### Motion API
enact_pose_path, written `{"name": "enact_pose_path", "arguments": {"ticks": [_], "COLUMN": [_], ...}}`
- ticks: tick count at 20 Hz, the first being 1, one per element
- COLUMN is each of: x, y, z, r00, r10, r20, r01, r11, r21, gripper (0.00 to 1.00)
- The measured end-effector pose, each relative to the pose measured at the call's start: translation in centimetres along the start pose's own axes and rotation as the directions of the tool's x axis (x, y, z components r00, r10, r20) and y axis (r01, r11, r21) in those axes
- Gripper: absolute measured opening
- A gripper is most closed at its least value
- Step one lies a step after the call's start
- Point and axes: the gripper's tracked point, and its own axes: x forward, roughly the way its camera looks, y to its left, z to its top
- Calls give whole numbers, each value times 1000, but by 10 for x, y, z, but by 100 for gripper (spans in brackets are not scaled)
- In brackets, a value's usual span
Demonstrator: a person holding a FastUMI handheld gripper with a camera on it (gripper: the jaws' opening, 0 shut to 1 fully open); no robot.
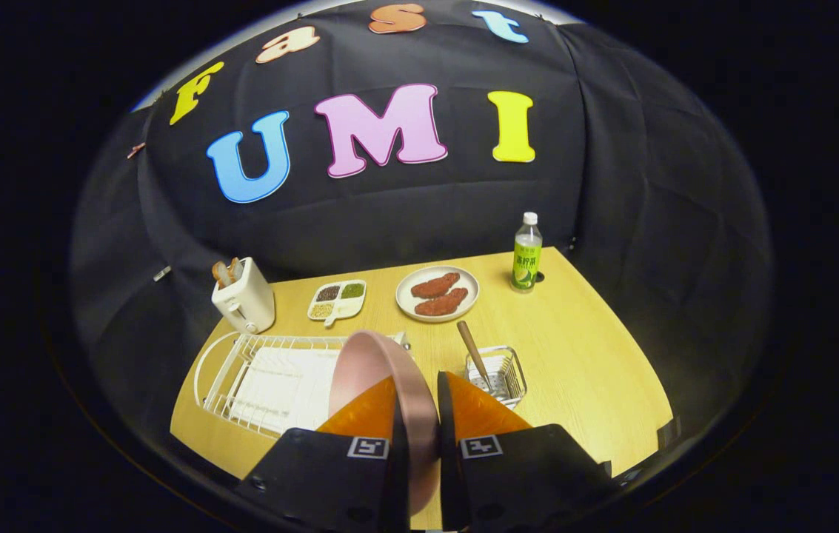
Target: Take the plate from the dish rack, then take the spoon from the basket and place it into the plate.
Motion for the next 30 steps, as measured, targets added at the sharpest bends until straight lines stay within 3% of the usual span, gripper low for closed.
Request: {"name": "enact_pose_path", "arguments": {"ticks": [5,11,18,22,24,26,28,30], "x": [-10,15,53,65,68,70,71,68], "y": [-56,-90,-94,-108,-121,-124,-124,-123], "z": [-43,-95,-146,-157,-152,-141,-127,-107], "r00": [989,946,891,888,904,919,936,952], "r10": [114,254,327,309,279,266,257,254], "r20": [-92,-201,-316,-340,-323,-289,-240,-171], "r01": [-108,-242,-310,-286,-262,-250,-253,-261], "r11": [992,967,945,951,960,964,966,965], "r21": [66,82,106,117,98,94,48,-23], "gripper": [20,20,20,23,22,27,52,62]}}
